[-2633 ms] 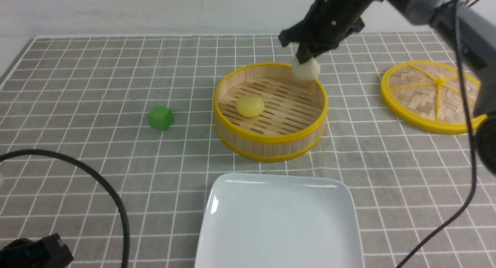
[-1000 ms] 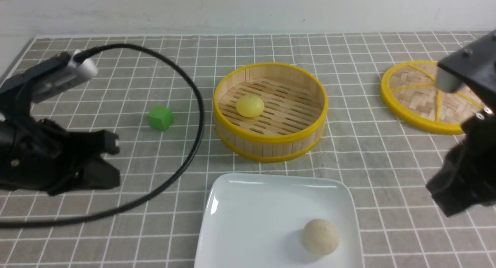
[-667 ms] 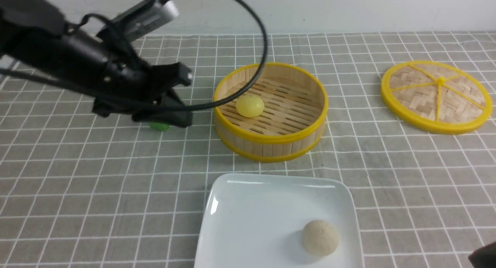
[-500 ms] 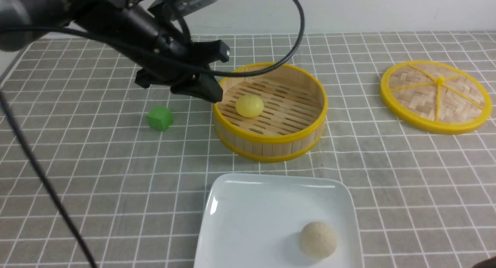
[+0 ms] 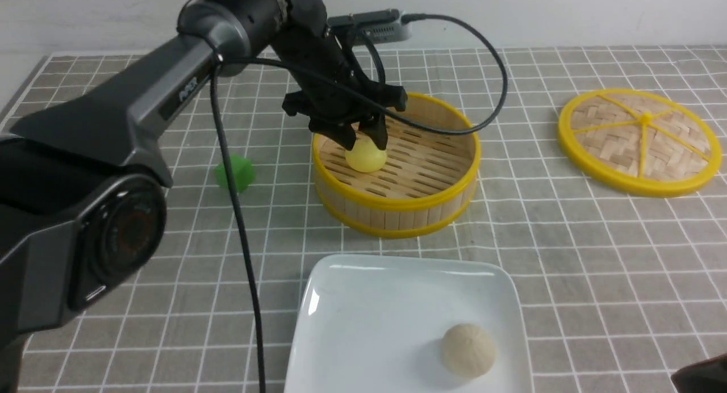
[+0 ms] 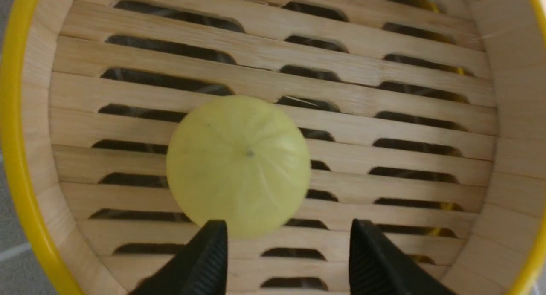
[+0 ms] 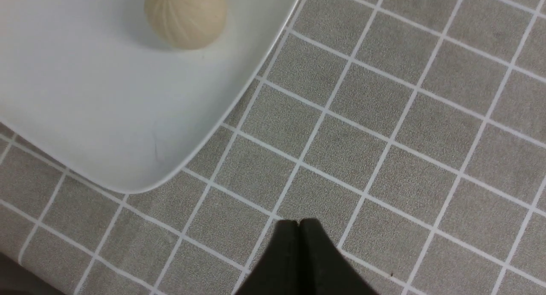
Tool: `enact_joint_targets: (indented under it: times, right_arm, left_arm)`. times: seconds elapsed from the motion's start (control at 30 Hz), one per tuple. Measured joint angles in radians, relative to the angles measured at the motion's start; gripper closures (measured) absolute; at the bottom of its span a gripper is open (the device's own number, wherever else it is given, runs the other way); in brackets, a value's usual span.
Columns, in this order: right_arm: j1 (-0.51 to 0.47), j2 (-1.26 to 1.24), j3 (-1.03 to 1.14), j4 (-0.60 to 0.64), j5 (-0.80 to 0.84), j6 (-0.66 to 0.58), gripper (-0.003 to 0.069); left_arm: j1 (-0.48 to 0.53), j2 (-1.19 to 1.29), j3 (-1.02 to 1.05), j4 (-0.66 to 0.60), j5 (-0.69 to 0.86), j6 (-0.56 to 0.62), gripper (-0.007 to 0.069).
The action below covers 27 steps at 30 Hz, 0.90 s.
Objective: Put the steamed buns into the plate on the grey tablecloth.
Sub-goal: 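Reach into the bamboo steamer and grasp a bun with the left gripper, then carry the bun from the bamboo steamer to the plate with the left gripper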
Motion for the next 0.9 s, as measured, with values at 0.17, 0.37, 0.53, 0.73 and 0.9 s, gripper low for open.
enact_joint_targets:
  times: [0.17,0.37,0.53,0.73,0.9]
  right_arm:
    - [0.000,0.000,0.000,0.000,0.000,0.000,0.0665]
    - [0.000,0.000,0.000,0.000,0.000,0.001,0.0662]
    - [0.000,0.000,0.000,0.004,0.000,0.001,0.0659]
    - [0.000,0.000,0.000,0.013,0.000,0.001,0.0659]
    - [0.000,0.000,0.000,0.013,-0.002,0.001,0.0659]
  left_arm:
    - [0.002,0.035,-0.001,0.009,-0.022,-0.002,0.0216]
    - [0.002,0.053,-0.008,0.009,-0.032,-0.009,0.0336]
    - [0.002,0.066,-0.010,0.009,-0.033,-0.100,0.0564]
    - [0.002,0.012,-0.010,0.027,0.031,-0.120,0.0606]
    - [-0.002,-0.125,-0.001,0.045,0.102,-0.130,0.0606]
